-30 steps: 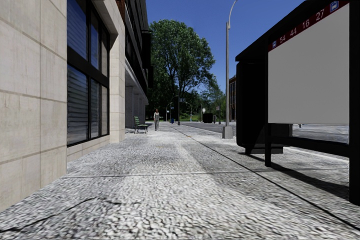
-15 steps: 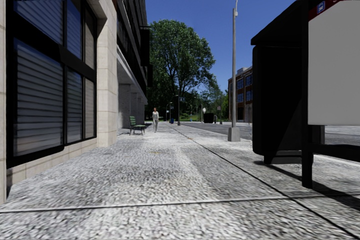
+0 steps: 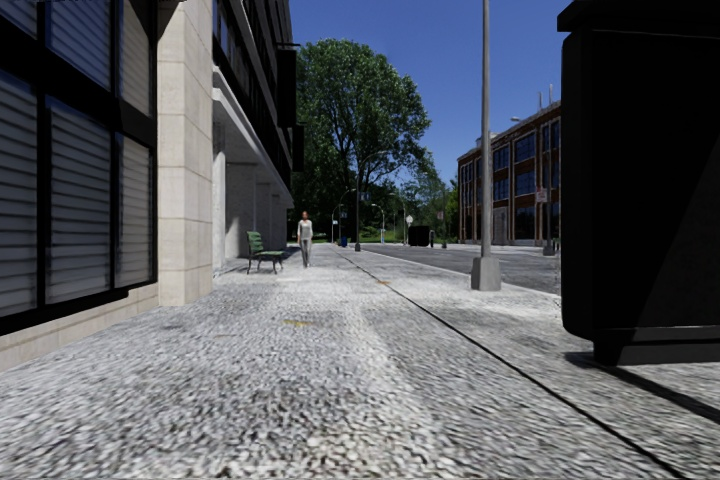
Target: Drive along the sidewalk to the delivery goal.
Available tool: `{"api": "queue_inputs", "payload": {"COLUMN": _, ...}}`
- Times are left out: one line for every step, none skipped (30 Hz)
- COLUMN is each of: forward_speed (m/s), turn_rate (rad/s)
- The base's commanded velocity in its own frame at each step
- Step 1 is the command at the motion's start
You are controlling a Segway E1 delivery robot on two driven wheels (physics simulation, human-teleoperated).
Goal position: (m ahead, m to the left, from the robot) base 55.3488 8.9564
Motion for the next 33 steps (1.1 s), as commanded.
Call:
{"api": "queue_inputs", "payload": {"forward_speed": 2.00, "turn_rate": 0.00}}
{"api": "queue_inputs", "payload": {"forward_speed": 2.00, "turn_rate": 0.00}}
{"api": "queue_inputs", "payload": {"forward_speed": 2.00, "turn_rate": 0.00}}
{"api": "queue_inputs", "payload": {"forward_speed": 2.00, "turn_rate": 0.00}}
{"api": "queue_inputs", "payload": {"forward_speed": 2.00, "turn_rate": 0.00}}
{"api": "queue_inputs", "payload": {"forward_speed": 2.00, "turn_rate": 0.00}}
{"api": "queue_inputs", "payload": {"forward_speed": 2.00, "turn_rate": 0.00}}
{"api": "queue_inputs", "payload": {"forward_speed": 2.00, "turn_rate": 0.00}}
{"api": "queue_inputs", "payload": {"forward_speed": 2.00, "turn_rate": 0.00}}
{"api": "queue_inputs", "payload": {"forward_speed": 2.00, "turn_rate": 0.00}}
{"api": "queue_inputs", "payload": {"forward_speed": 2.00, "turn_rate": 0.00}}
{"api": "queue_inputs", "payload": {"forward_speed": 2.00, "turn_rate": 0.00}}
{"api": "queue_inputs", "payload": {"forward_speed": 2.00, "turn_rate": -0.06}}
{"api": "queue_inputs", "payload": {"forward_speed": 2.00, "turn_rate": -0.21}}
{"api": "queue_inputs", "payload": {"forward_speed": 2.00, "turn_rate": -0.25}}
{"api": "queue_inputs", "payload": {"forward_speed": 2.00, "turn_rate": -0.26}}
{"api": "queue_inputs", "payload": {"forward_speed": 2.00, "turn_rate": -0.26}}
{"api": "queue_inputs", "payload": {"forward_speed": 2.00, "turn_rate": -0.26}}
{"api": "queue_inputs", "payload": {"forward_speed": 2.00, "turn_rate": -0.26}}
{"api": "queue_inputs", "payload": {"forward_speed": 2.00, "turn_rate": -0.26}}
{"api": "queue_inputs", "payload": {"forward_speed": 2.00, "turn_rate": -0.26}}
{"api": "queue_inputs", "payload": {"forward_speed": 2.00, "turn_rate": -0.26}}
{"api": "queue_inputs", "payload": {"forward_speed": 2.00, "turn_rate": -0.26}}
{"api": "queue_inputs", "payload": {"forward_speed": 2.00, "turn_rate": -0.26}}
{"api": "queue_inputs", "payload": {"forward_speed": 2.00, "turn_rate": -0.26}}
{"api": "queue_inputs", "payload": {"forward_speed": 2.00, "turn_rate": -0.26}}
{"api": "queue_inputs", "payload": {"forward_speed": 2.00, "turn_rate": -0.26}}
{"api": "queue_inputs", "payload": {"forward_speed": 2.00, "turn_rate": -0.26}}
{"api": "queue_inputs", "payload": {"forward_speed": 2.00, "turn_rate": -0.26}}
{"api": "queue_inputs", "payload": {"forward_speed": 2.00, "turn_rate": -0.26}}
{"api": "queue_inputs", "payload": {"forward_speed": 2.00, "turn_rate": -0.26}}
{"api": "queue_inputs", "payload": {"forward_speed": 2.00, "turn_rate": -0.26}}
{"api": "queue_inputs", "payload": {"forward_speed": 2.00, "turn_rate": -0.26}}
